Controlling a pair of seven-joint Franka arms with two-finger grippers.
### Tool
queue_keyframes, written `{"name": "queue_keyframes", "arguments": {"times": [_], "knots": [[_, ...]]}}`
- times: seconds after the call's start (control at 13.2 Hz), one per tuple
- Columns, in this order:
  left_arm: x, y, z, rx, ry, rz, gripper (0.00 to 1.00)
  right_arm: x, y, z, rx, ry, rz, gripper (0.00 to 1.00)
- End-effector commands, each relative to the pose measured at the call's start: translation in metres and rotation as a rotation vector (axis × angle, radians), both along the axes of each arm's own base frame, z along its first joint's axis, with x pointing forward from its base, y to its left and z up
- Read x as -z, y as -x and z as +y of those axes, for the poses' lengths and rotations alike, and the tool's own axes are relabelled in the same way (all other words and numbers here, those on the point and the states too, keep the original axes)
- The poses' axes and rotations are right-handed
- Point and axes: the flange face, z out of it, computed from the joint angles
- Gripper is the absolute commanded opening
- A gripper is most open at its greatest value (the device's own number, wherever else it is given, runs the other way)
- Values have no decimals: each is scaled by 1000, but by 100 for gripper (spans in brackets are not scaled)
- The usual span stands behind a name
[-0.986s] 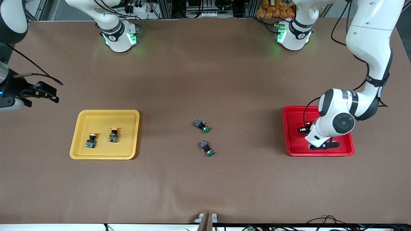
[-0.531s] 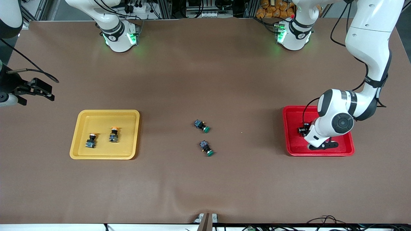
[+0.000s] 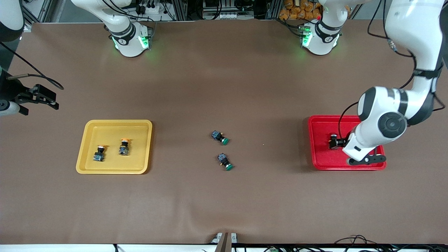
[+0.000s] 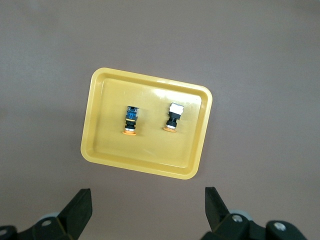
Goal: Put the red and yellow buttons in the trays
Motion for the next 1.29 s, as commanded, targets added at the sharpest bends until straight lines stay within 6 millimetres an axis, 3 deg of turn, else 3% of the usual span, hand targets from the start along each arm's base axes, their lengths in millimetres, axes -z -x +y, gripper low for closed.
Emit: {"name": "queue_keyframes", "arguments": {"times": [0.0,0.3,0.68,0.99,1.21], "knots": [[-61,2,-6,34,7,30,100,-5,8,-3,-14,14,-10,100],[-173,0,6,36,62,118,100,-6,9,-2,-15,14,-10,100],[-271,36,33,20,47,26,100,-5,9,-2,-15,13,-6,100],[-329,76,28,12,70,-24,100,-7,9,0,-18,13,-9,100],[-344,86,31,5,84,-48,100,-5,9,-2,-15,13,-6,100]]}}
